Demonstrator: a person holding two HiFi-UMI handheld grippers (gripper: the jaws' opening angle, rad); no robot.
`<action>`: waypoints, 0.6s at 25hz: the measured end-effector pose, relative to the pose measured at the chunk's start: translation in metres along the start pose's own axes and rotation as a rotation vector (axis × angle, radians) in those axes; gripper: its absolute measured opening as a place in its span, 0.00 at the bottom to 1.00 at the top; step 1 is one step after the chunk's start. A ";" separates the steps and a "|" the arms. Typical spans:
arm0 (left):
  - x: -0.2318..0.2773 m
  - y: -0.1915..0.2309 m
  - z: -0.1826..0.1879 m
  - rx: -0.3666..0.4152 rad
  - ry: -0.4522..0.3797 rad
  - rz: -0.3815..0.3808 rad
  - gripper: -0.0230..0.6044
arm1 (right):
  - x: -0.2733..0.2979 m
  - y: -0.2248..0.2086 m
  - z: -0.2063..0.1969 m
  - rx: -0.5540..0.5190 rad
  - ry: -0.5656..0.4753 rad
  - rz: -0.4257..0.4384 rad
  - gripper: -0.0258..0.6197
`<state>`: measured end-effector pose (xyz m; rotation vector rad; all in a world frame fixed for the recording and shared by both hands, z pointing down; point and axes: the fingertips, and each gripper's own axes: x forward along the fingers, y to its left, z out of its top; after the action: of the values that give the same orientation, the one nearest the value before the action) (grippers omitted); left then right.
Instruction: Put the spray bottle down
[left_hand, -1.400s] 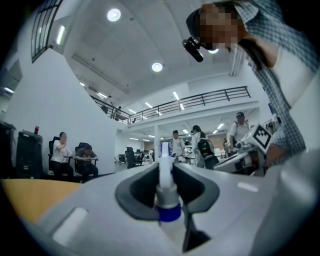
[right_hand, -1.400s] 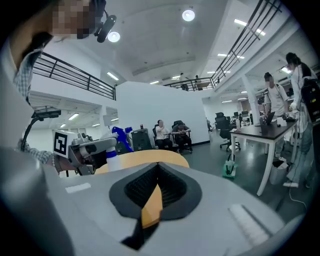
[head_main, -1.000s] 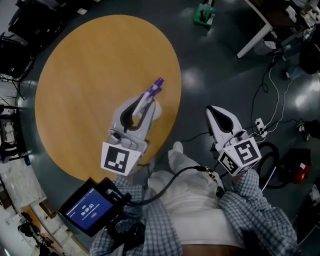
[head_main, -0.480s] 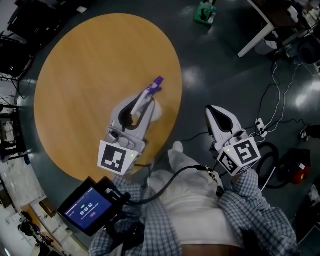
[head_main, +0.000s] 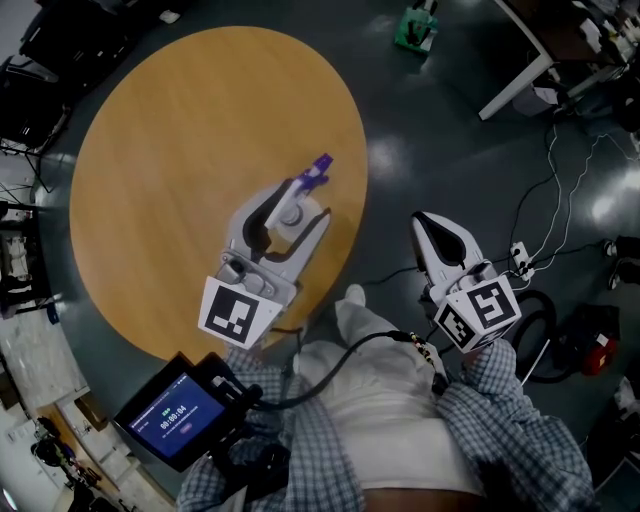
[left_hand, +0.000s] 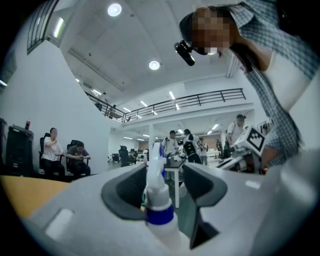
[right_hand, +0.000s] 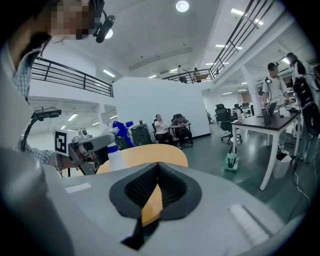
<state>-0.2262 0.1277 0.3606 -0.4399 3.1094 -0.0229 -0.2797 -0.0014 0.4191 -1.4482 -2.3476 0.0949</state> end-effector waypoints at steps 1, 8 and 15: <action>0.000 0.001 0.000 0.001 0.000 -0.001 0.40 | 0.001 0.000 0.000 0.000 0.000 0.001 0.04; -0.002 0.000 -0.008 -0.014 0.021 -0.012 0.53 | -0.002 0.003 -0.002 -0.002 -0.004 0.007 0.04; -0.025 0.003 -0.013 -0.003 0.032 0.040 0.55 | -0.008 0.009 0.000 -0.017 -0.021 0.012 0.04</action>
<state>-0.2028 0.1381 0.3732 -0.3809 3.1489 -0.0251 -0.2692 -0.0043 0.4144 -1.4764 -2.3627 0.0939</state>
